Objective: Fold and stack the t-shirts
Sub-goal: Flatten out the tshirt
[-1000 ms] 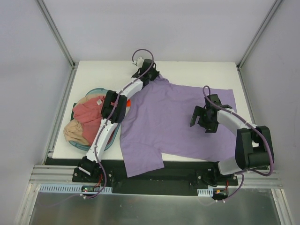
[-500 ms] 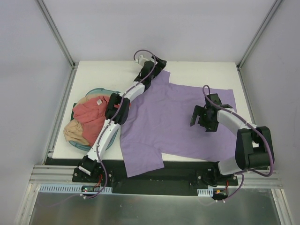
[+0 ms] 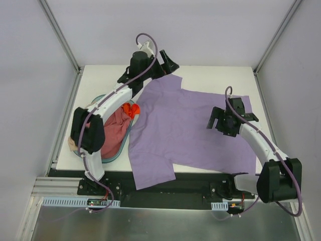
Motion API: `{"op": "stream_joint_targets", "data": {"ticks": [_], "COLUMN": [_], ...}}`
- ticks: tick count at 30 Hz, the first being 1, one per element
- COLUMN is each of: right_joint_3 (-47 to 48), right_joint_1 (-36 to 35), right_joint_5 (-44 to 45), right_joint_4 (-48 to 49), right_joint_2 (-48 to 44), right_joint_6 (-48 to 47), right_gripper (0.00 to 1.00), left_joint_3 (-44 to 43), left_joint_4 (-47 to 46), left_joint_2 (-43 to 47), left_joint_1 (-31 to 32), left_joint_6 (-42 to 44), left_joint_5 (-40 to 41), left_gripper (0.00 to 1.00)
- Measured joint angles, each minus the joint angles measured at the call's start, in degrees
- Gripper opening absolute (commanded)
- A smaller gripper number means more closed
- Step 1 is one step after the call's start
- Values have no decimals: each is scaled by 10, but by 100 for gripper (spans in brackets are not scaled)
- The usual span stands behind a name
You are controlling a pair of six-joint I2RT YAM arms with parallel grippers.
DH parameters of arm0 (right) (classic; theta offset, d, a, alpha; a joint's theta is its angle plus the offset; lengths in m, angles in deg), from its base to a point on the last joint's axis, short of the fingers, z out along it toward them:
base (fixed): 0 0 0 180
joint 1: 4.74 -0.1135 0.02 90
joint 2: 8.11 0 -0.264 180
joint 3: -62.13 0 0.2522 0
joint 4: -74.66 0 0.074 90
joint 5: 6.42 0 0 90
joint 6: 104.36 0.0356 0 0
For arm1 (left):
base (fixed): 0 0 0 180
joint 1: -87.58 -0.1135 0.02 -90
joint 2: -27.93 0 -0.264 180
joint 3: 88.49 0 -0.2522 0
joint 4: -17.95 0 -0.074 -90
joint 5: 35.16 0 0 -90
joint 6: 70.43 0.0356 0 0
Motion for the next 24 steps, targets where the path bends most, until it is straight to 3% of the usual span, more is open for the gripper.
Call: {"op": "stream_joint_targets", "data": {"ticks": [5, 12, 24], "right_joint_3": [-26, -63, -68], "right_joint_1": [0, 0, 0], "right_joint_5": [-18, -19, 39], "right_joint_4": [-3, -2, 22], "right_joint_2": [-79, -109, -60], "right_joint_6": [6, 7, 3], "right_gripper": [96, 96, 96], "left_joint_3": [213, 410, 408], "left_joint_4": [4, 57, 51], "left_joint_2": [143, 164, 121], "left_joint_1": [8, 20, 19], "left_joint_6": [37, 62, 62], "left_joint_5": [-51, -46, 90], "left_gripper": [99, 99, 99]}}
